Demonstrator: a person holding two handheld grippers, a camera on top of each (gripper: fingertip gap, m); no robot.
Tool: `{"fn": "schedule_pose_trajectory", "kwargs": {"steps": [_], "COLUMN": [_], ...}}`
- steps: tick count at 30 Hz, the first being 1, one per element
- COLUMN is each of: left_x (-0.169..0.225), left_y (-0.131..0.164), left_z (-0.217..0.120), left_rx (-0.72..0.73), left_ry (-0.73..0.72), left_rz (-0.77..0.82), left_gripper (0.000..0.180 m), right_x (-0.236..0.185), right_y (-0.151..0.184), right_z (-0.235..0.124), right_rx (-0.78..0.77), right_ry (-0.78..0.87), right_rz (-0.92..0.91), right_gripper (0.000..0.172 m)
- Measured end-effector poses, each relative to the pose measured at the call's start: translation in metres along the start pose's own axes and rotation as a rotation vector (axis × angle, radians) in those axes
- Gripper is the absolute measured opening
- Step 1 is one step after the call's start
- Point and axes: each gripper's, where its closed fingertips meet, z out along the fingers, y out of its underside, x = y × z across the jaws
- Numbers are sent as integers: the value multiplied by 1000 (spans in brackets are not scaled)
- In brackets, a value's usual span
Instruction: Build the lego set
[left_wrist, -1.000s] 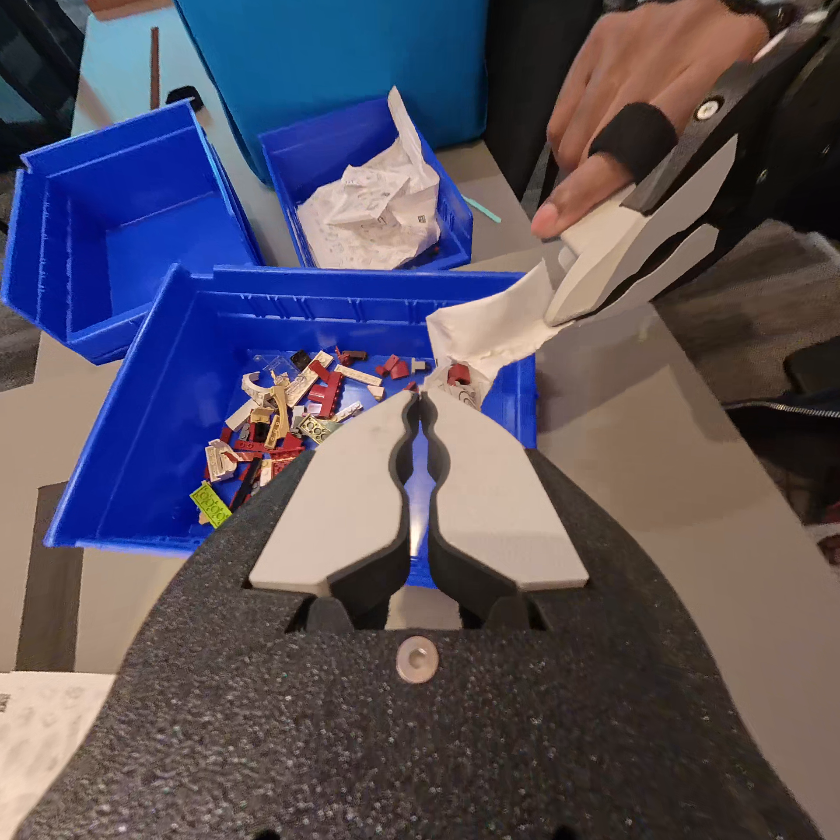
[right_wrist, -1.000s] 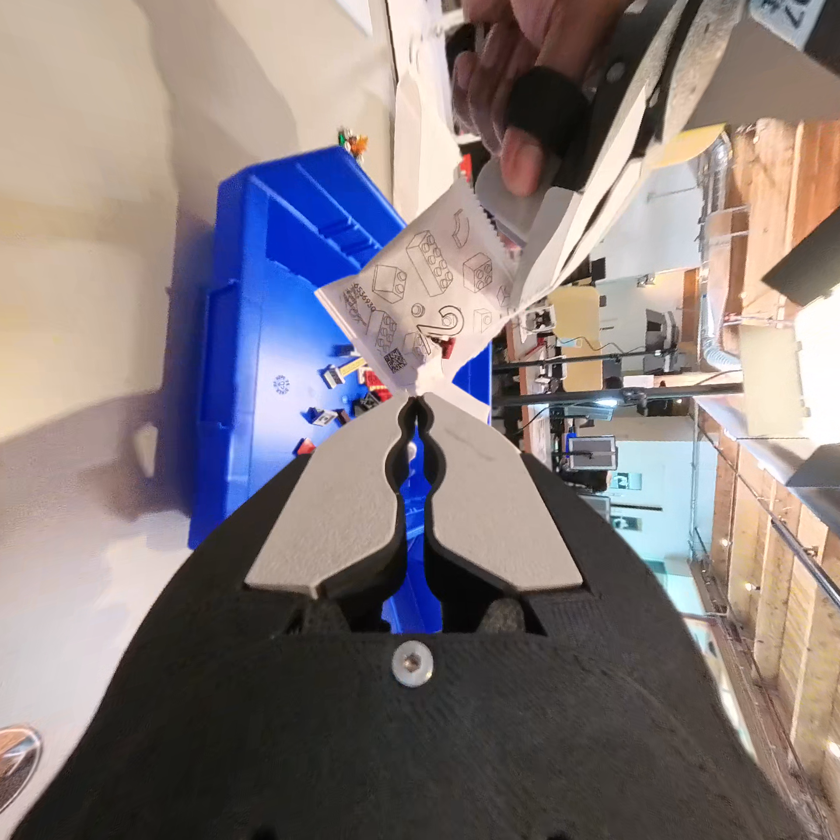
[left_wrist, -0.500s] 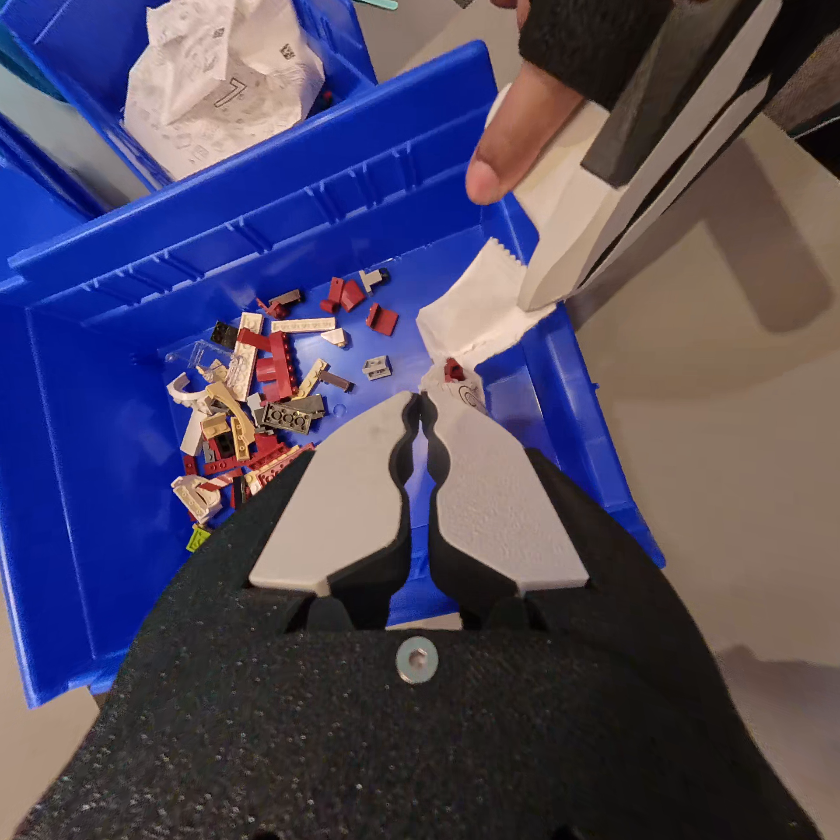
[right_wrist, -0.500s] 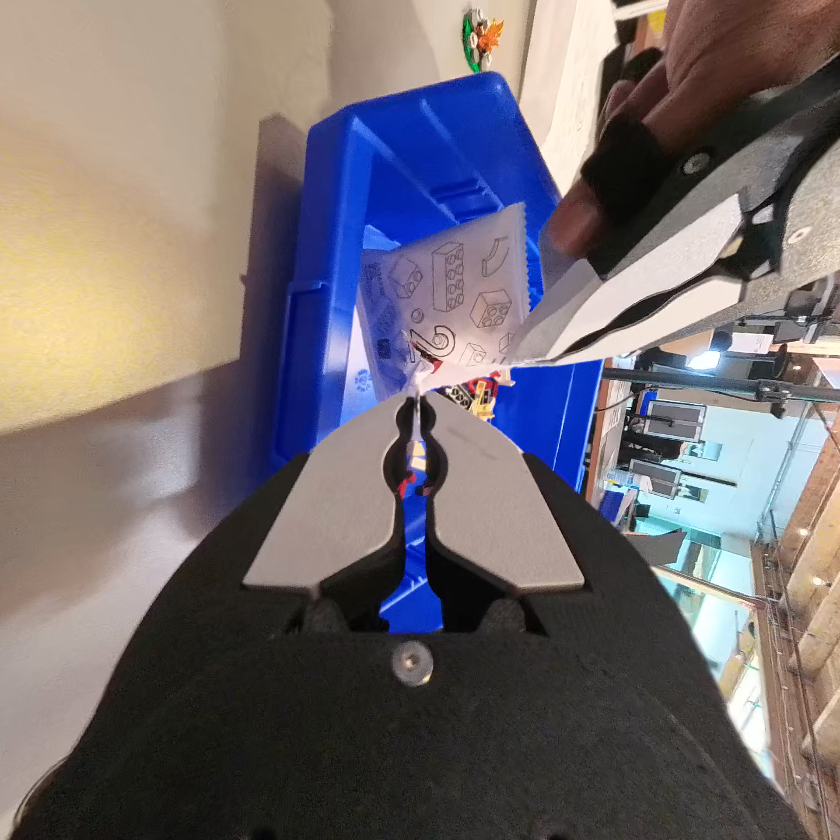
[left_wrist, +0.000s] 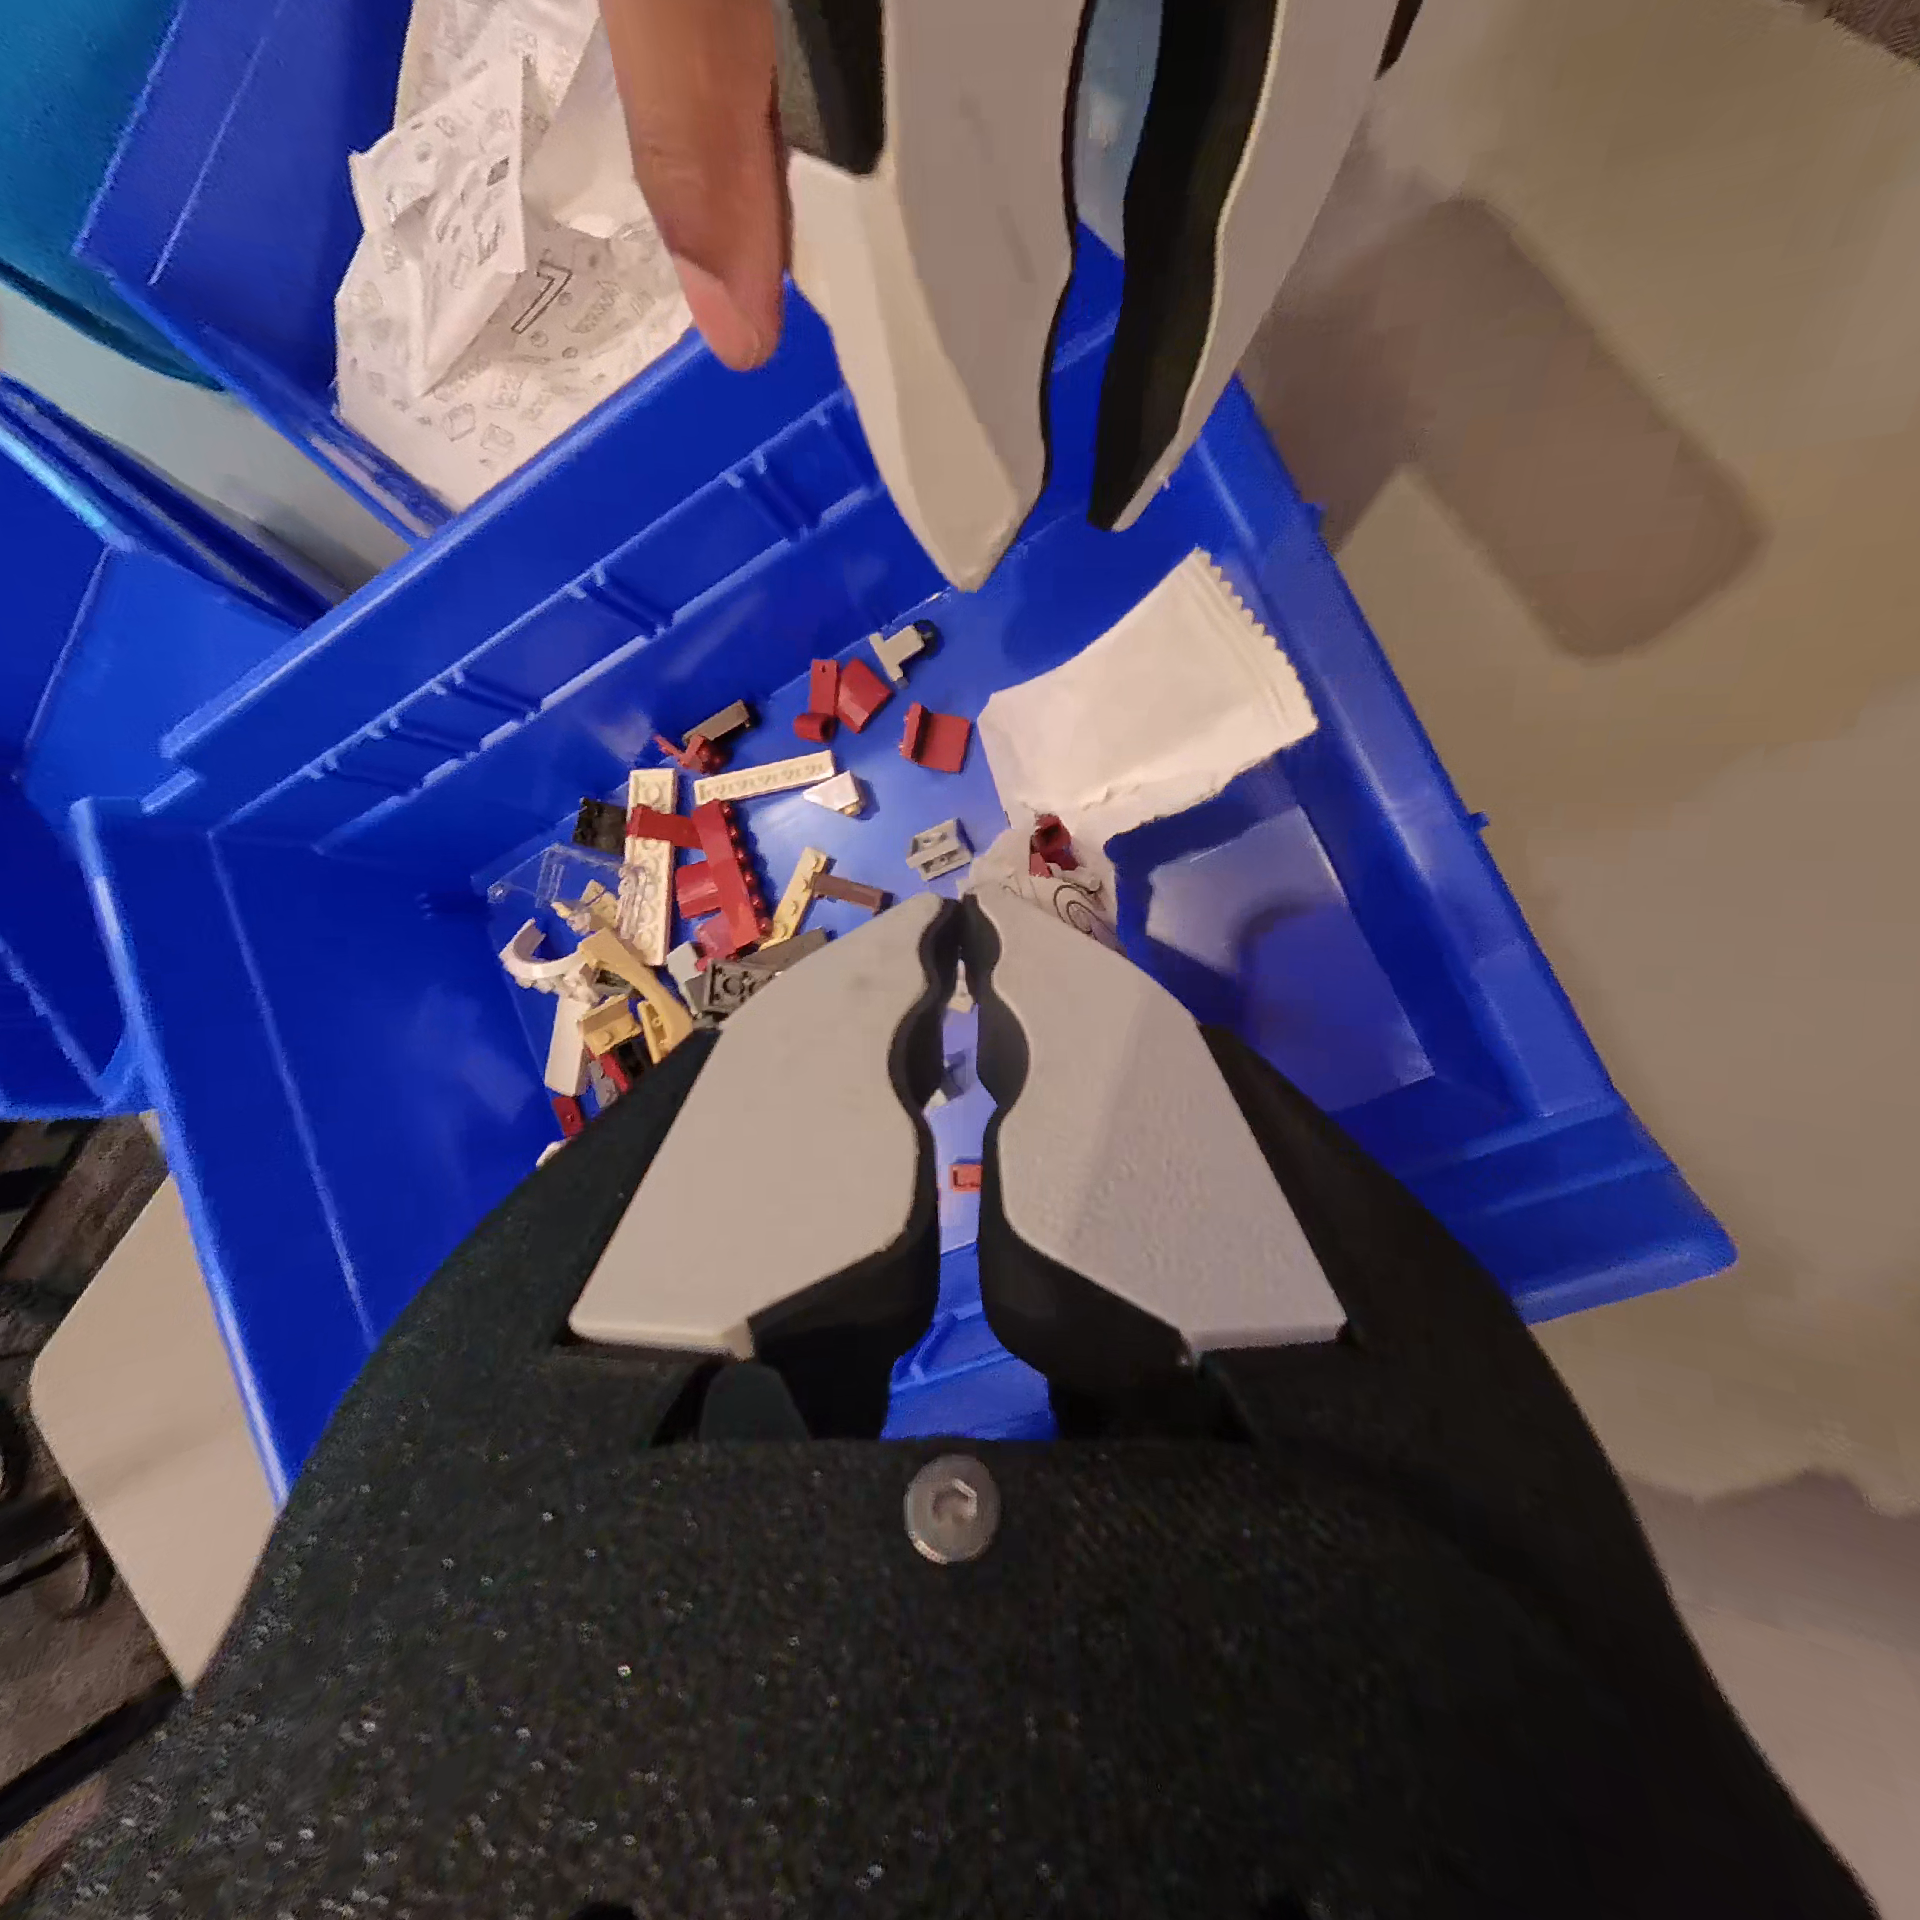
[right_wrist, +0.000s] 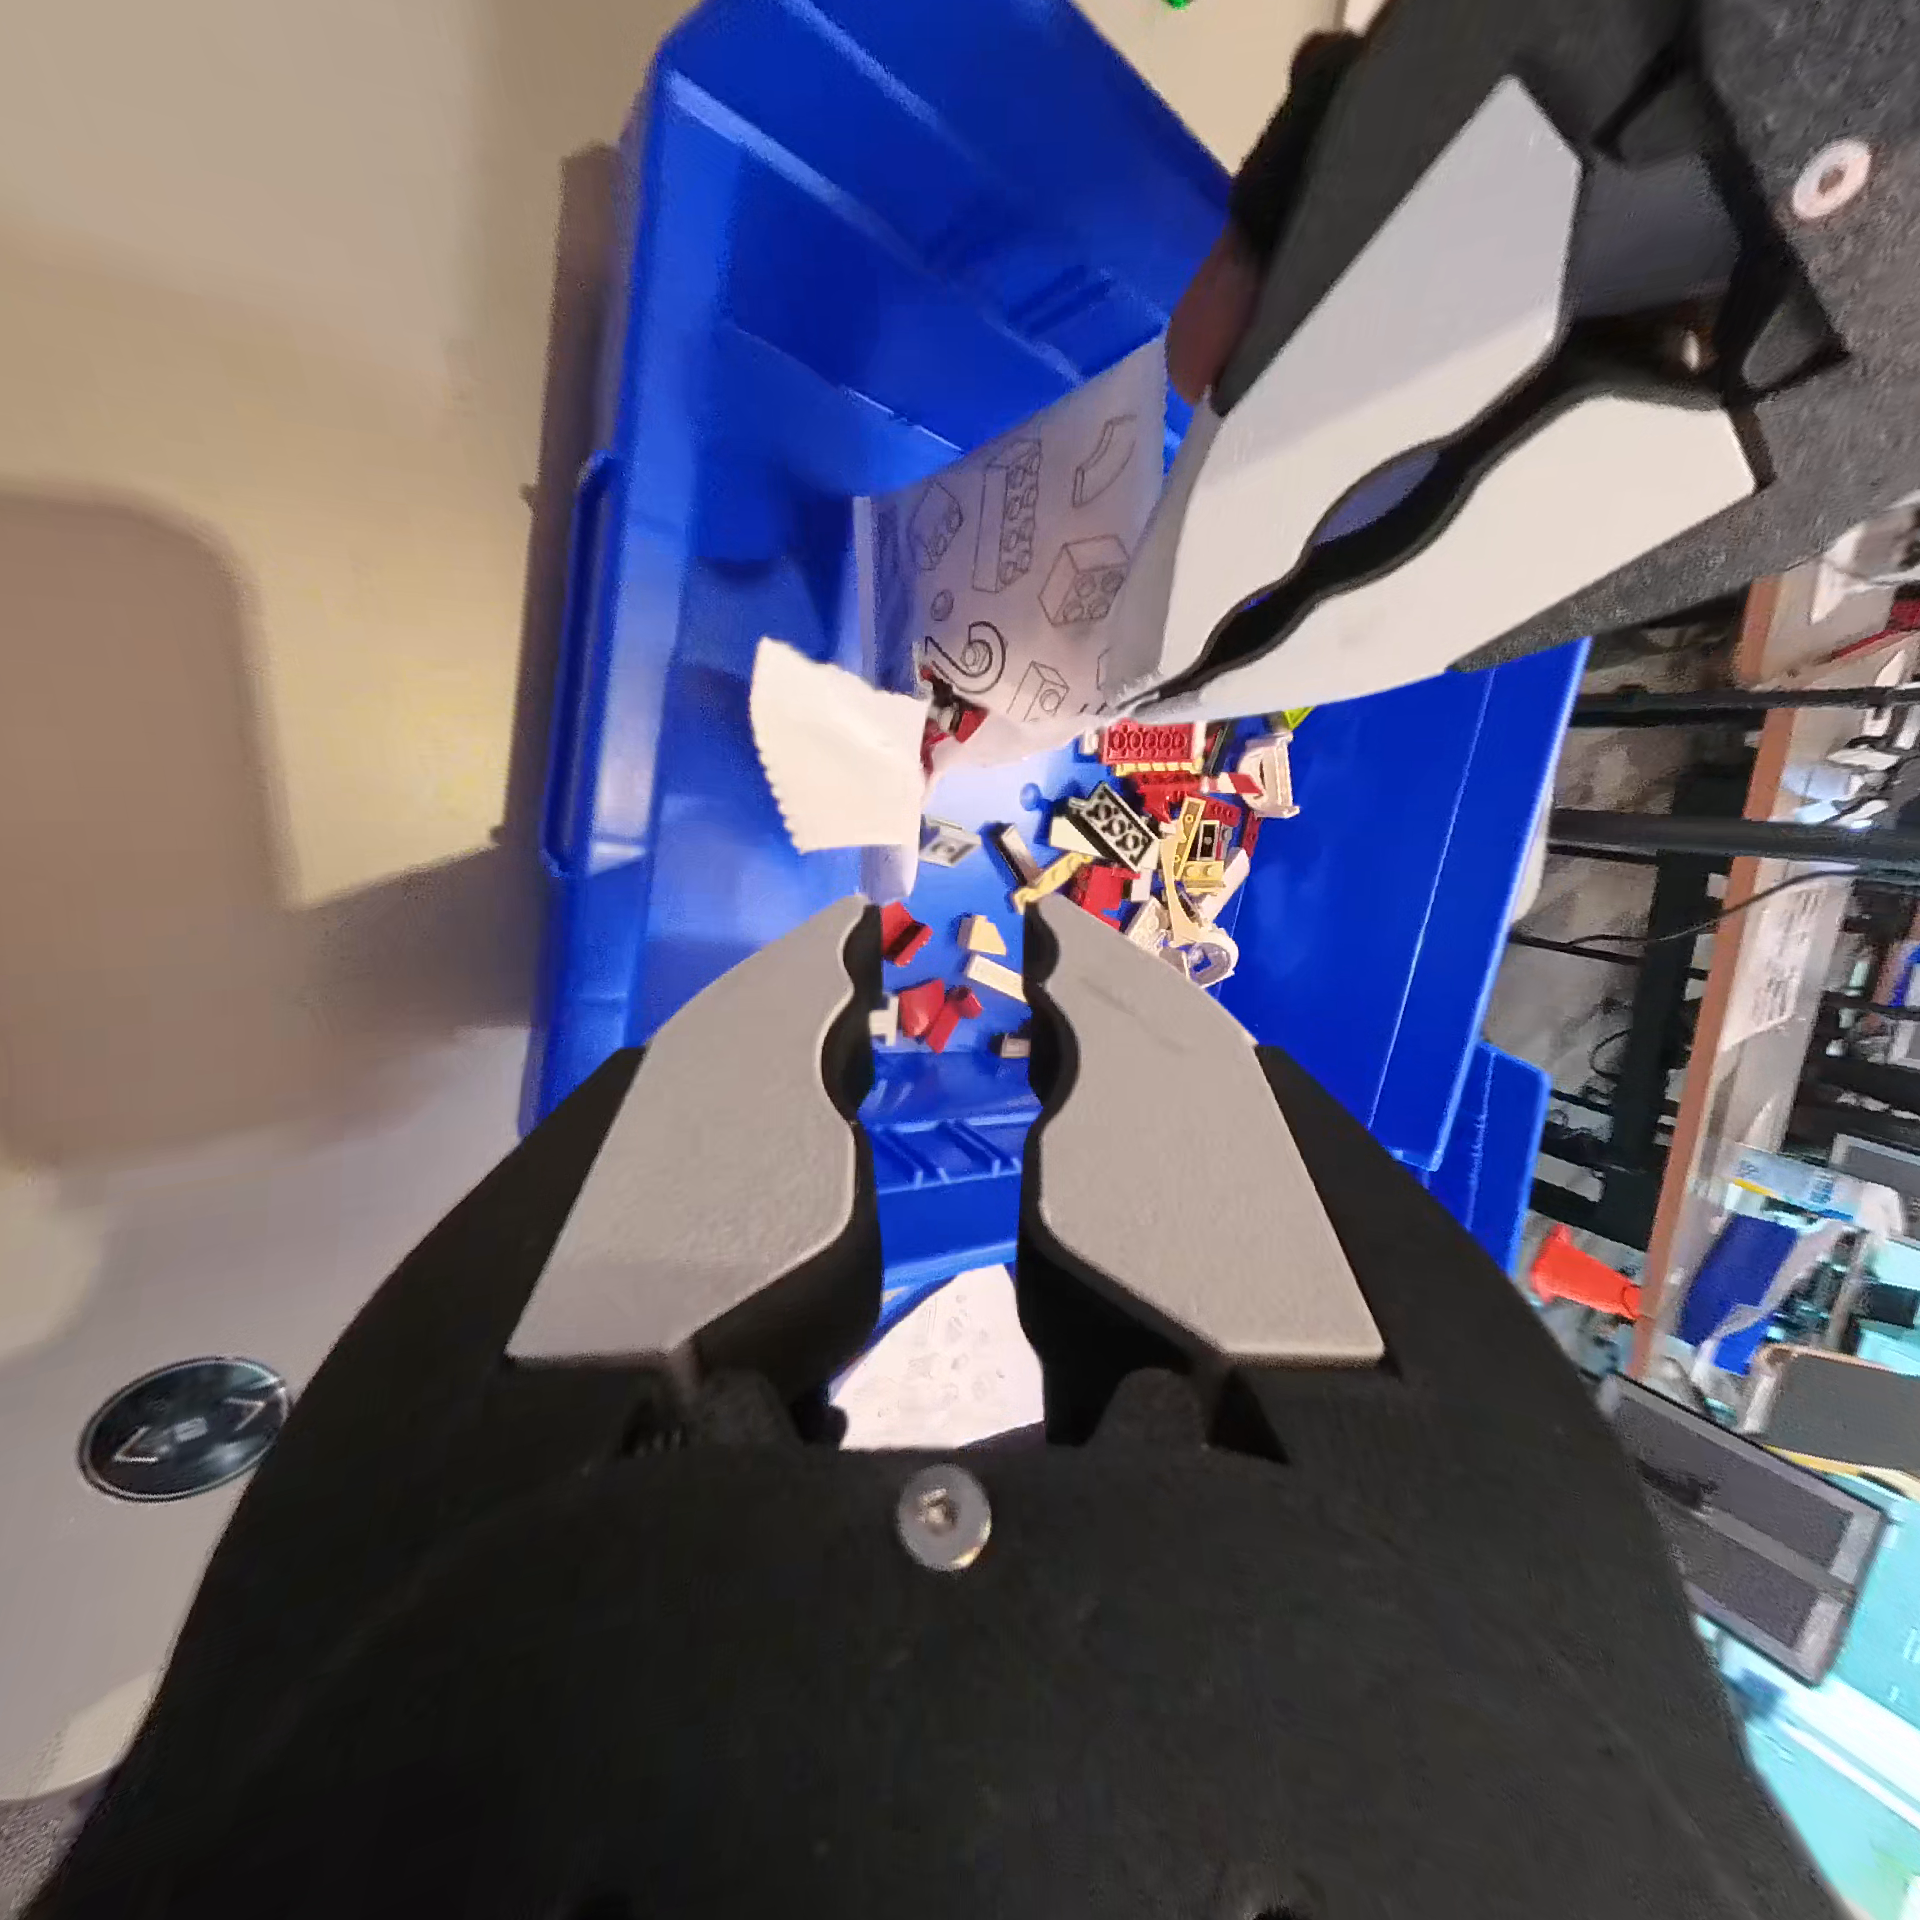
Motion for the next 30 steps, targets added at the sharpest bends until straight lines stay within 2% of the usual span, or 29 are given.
{"fn": "schedule_pose_trajectory", "kwargs": {"steps": [1, 5, 10, 14, 18, 26, 30], "left_x": [-2, 1, 15, 23, 22, 12, -1], "left_y": [0, -11, -19, -18, -23, -27, -26], "left_z": [-2, -11, -13, -12, -14, -14, -30], "left_rx": [-10, 15, -15, -60, -29, 69, 222], "left_ry": [-20, -64, -102, -128, -148, -165, -241], "left_rz": [-4, -10, 27, 48, 45, -17, -138], "left_gripper": [0, 1, 1, 1, 1, 1, 31], "right_x": [3, 16, 16, 6, 2, 10, 16], "right_y": [-2, -17, -35, -36, -34, -30, -27], "right_z": [0, 4, 12, 27, 39, 41, 37], "right_rx": [23, 146, 223, 189, 190, 200, 228], "right_ry": [-18, -100, -214, -287, -307, -299, -266], "right_rz": [30, 180, 289, 329, 363, 397, 417], "right_gripper": [26, 28, 27, 27, 27, 7, 4]}}
